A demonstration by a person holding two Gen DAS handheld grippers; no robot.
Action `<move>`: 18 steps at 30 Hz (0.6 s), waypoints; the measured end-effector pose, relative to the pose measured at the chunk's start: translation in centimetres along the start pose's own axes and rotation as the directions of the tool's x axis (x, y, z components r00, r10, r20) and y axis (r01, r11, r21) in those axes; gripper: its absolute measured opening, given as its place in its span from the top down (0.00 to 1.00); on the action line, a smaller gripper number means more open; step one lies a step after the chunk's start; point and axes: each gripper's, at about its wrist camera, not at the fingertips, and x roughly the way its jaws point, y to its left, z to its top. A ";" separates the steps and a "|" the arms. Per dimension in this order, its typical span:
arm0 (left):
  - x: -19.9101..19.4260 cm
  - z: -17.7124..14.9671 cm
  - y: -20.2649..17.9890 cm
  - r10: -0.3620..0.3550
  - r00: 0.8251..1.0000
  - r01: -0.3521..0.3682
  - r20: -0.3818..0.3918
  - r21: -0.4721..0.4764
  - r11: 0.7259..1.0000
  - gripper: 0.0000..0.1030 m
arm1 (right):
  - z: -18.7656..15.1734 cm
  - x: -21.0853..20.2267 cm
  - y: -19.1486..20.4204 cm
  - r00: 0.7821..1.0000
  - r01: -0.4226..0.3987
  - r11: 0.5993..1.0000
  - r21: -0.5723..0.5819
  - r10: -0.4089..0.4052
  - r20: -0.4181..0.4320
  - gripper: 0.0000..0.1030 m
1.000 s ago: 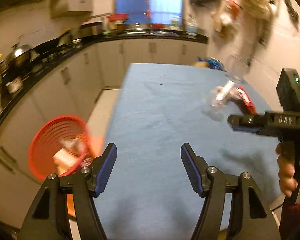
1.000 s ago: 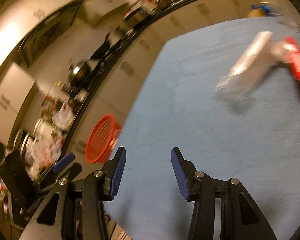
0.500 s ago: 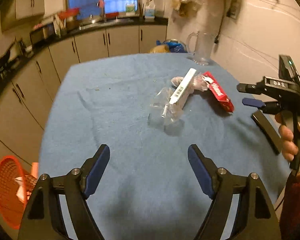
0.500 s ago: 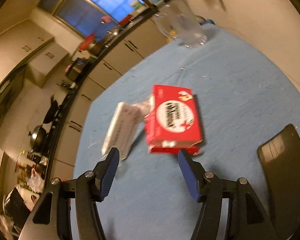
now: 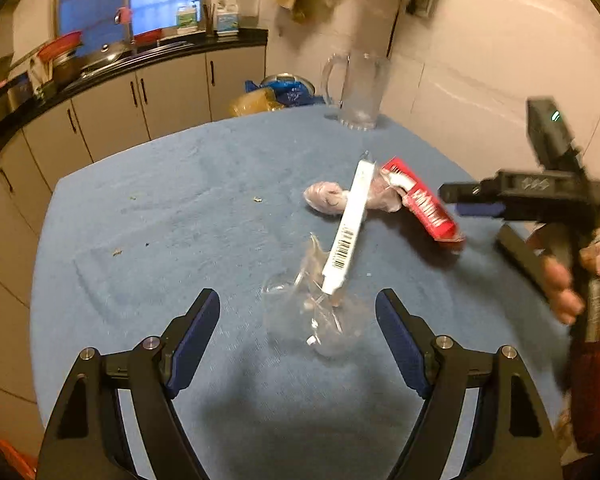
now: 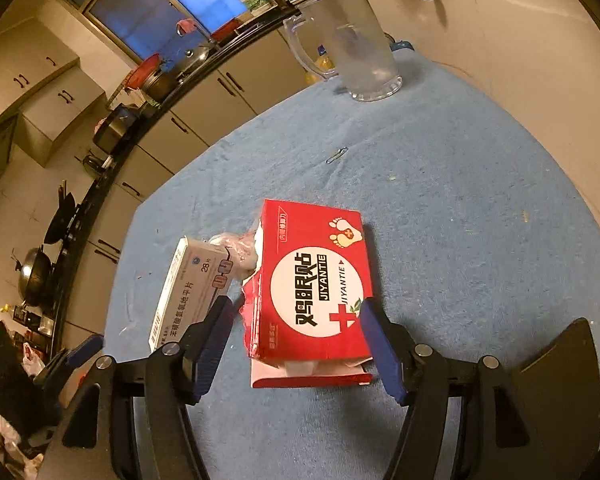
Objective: Collect trash
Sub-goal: 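Grasp the red JIYANTIE box with right tool while left tool grasps the clear cup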
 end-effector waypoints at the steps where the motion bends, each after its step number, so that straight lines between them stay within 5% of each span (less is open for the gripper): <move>1: 0.8 0.1 -0.2 0.010 1.000 -0.010 -0.013 0.015 1.000 0.26 | 0.1 0.1 0.0 1.000 0.002 1.000 0.000 -0.002 0.000 0.32; 2: 1.0 -0.1 -0.4 0.006 1.000 -0.006 -0.021 0.023 1.000 0.32 | 0.0 0.3 0.1 1.000 0.006 1.000 -0.002 -0.006 -0.001 0.32; 4: 1.8 -0.5 -0.7 -0.018 0.999 0.019 -0.045 0.023 1.000 0.62 | 0.0 0.4 0.1 1.000 0.021 1.000 -0.009 -0.021 -0.004 0.32; 5: 1.9 -0.7 -0.8 -0.033 0.998 0.033 -0.046 0.020 0.999 0.66 | 0.1 0.5 0.2 1.000 0.027 1.000 -0.012 -0.027 -0.004 0.32; 9: 1.4 -1.9 -1.8 -0.043 0.999 0.043 -0.020 0.020 0.999 0.72 | 0.4 0.6 0.5 0.998 0.056 0.998 -0.031 -0.055 0.004 0.31; 12: 0.6 -3.0 -2.4 -0.038 0.999 0.038 -0.017 -0.010 0.999 0.90 | 0.4 0.9 1.4 0.996 0.089 0.994 -0.066 -0.089 0.006 0.30; 18: -1.0 -5.5 -3.7 -0.004 1.000 0.004 -0.002 -0.053 0.999 0.91 | 0.2 2.5 3.6 0.976 0.218 0.962 -0.163 -0.220 0.009 0.28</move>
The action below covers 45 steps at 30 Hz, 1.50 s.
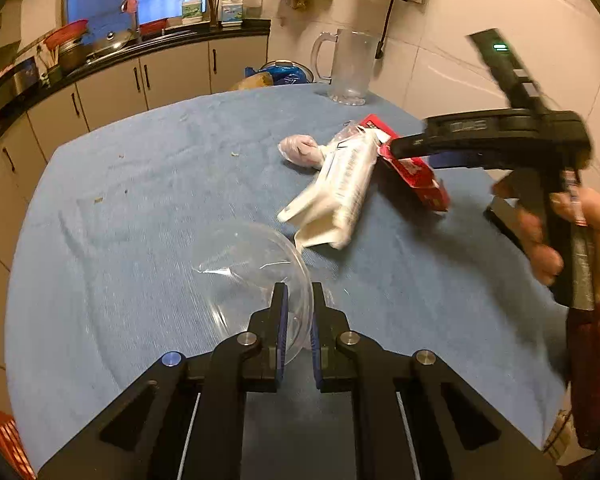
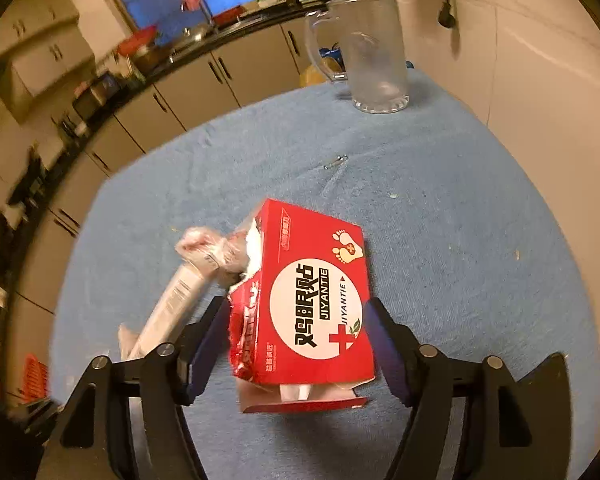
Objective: Collect trash
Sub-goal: 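Grasp the red JIYANTIE box with right tool while left tool grasps the clear cup, then carry red box and clear cup over the red basket and release both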
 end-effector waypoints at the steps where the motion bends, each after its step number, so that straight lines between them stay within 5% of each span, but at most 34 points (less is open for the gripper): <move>1: -0.4 -0.4 -0.1 0.004 1.000 -0.004 0.009 -0.008 1.000 0.91 | -0.1 0.2 0.2 1.000 0.030 0.999 -0.013 -0.030 -0.003 0.28; 4: -1.3 -1.5 -0.5 -0.008 1.000 0.009 0.020 -0.020 1.000 0.91 | -0.3 1.1 0.1 0.997 0.066 0.998 -0.018 -0.067 -0.030 0.23; 10: -2.5 -2.8 -0.5 -0.013 0.999 0.015 0.037 -0.029 0.999 0.91 | -1.5 2.3 -3.0 0.995 -0.050 0.993 0.110 0.059 -0.082 0.27; 18: -3.7 -3.9 0.2 0.005 0.998 -0.001 0.058 -0.072 0.997 0.91 | -4.1 -0.9 -3.3 0.994 -0.106 0.988 0.111 0.105 0.011 0.27; 30: -8.0 -5.0 0.9 0.060 0.990 -0.047 0.131 -0.102 0.994 0.91 | -8.6 -9.7 0.9 0.957 -0.236 0.971 -0.046 0.241 0.161 0.27; 45: -13.4 -8.7 3.3 0.141 0.975 -0.111 0.170 -0.177 0.978 0.91 | -12.9 -7.6 9.7 0.924 -0.375 0.906 -0.198 0.381 -0.005 0.27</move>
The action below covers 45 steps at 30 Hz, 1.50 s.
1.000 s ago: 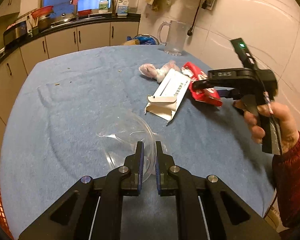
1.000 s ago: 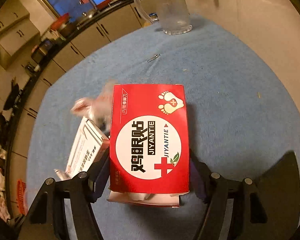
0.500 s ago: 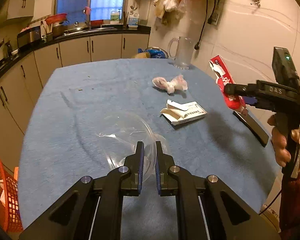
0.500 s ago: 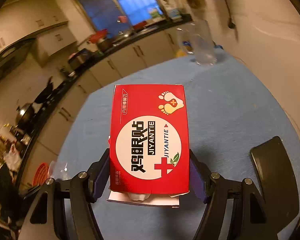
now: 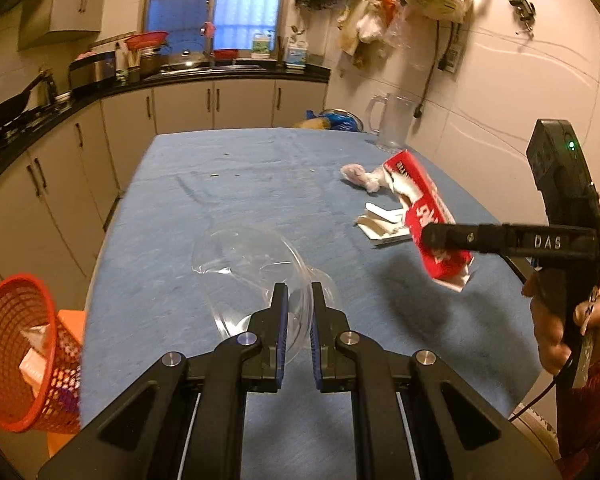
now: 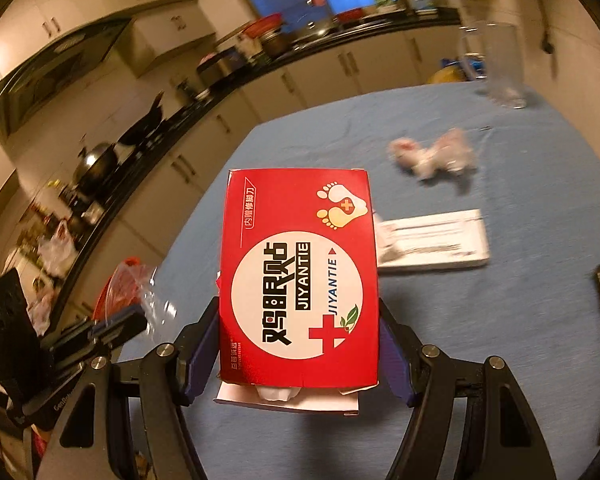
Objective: Collect trash
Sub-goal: 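Carry red box and clear cup over the red basket and release both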
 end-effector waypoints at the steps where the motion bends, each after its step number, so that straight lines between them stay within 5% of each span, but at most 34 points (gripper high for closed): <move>1: -0.5 -0.2 0.5 0.006 1.000 -0.006 0.004 -0.009 1.000 0.91 | -0.2 0.2 0.5 1.000 -0.004 1.000 -0.006 0.004 -0.005 0.27; 12: -6.7 -2.2 7.1 0.133 0.989 -0.126 0.062 -0.112 0.986 0.91 | -0.1 4.0 7.8 0.989 -0.122 0.985 -0.119 0.111 -0.095 0.27; 24: -12.1 -5.0 18.3 0.331 0.943 -0.310 0.039 -0.263 0.914 0.91 | -0.1 10.4 19.6 0.942 -0.281 0.928 -0.244 0.219 -0.253 0.27; 33: -11.7 -7.0 23.1 0.360 0.933 -0.345 -0.011 -0.312 0.885 0.91 | 0.5 16.4 26.9 0.898 -0.366 0.894 -0.257 0.267 -0.349 0.27; 45: -9.8 -8.5 26.9 0.370 0.925 -0.376 -0.083 -0.324 0.868 0.90 | 0.6 23.9 30.8 0.840 -0.411 0.898 -0.156 0.307 -0.447 0.27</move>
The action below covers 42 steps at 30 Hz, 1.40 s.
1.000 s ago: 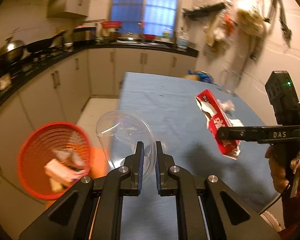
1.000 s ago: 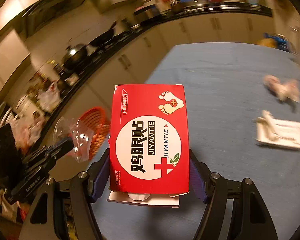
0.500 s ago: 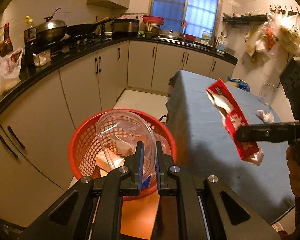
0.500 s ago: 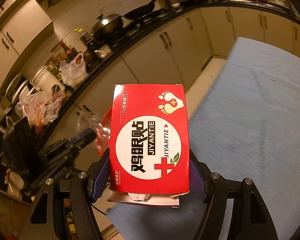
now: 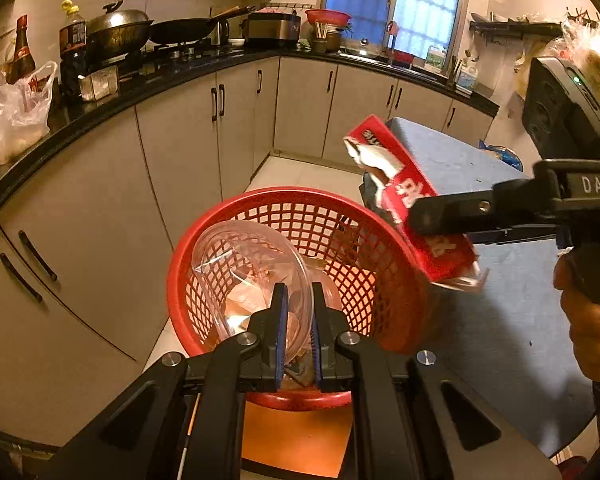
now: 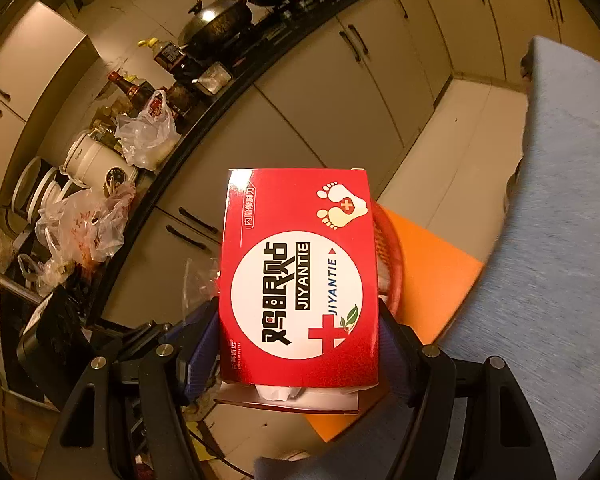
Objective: Collect trash
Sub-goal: 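Carry red box and clear cup over the red basket and release both, then withdraw both open tools from the basket back toward the table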
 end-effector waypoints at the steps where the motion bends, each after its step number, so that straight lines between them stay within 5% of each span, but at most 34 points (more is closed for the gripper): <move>1: 0.2 -0.1 0.2 0.000 1.000 0.000 -0.003 -0.002 1.000 0.91 | 0.2 0.4 0.1 1.000 0.003 1.000 0.002 -0.003 -0.001 0.27; 9: 1.1 -0.3 0.4 0.001 1.000 -0.001 -0.020 0.001 1.000 0.90 | 1.1 2.8 -0.2 1.000 0.006 0.999 0.047 -0.005 -0.027 0.25; 11: 1.2 -0.3 0.5 0.002 1.000 -0.002 -0.024 -0.005 1.000 0.83 | 1.2 3.1 -0.2 1.000 0.011 0.999 0.050 -0.009 -0.030 0.25; 13: 1.2 -0.2 0.8 0.008 1.000 -0.008 -0.018 -0.014 1.000 0.57 | 1.1 3.2 -0.3 0.999 0.008 0.999 0.051 -0.006 -0.036 0.25; 15: 1.0 -0.3 0.8 0.012 1.000 -0.012 -0.001 -0.016 1.000 0.49 | 1.1 3.2 -0.3 0.999 0.007 0.999 0.053 -0.005 -0.038 0.25; 42: -3.0 -0.9 -0.7 0.011 0.998 -0.010 0.057 -0.017 1.000 0.44 | -0.5 -2.2 0.4 0.998 -0.046 0.998 0.040 0.045 0.046 0.24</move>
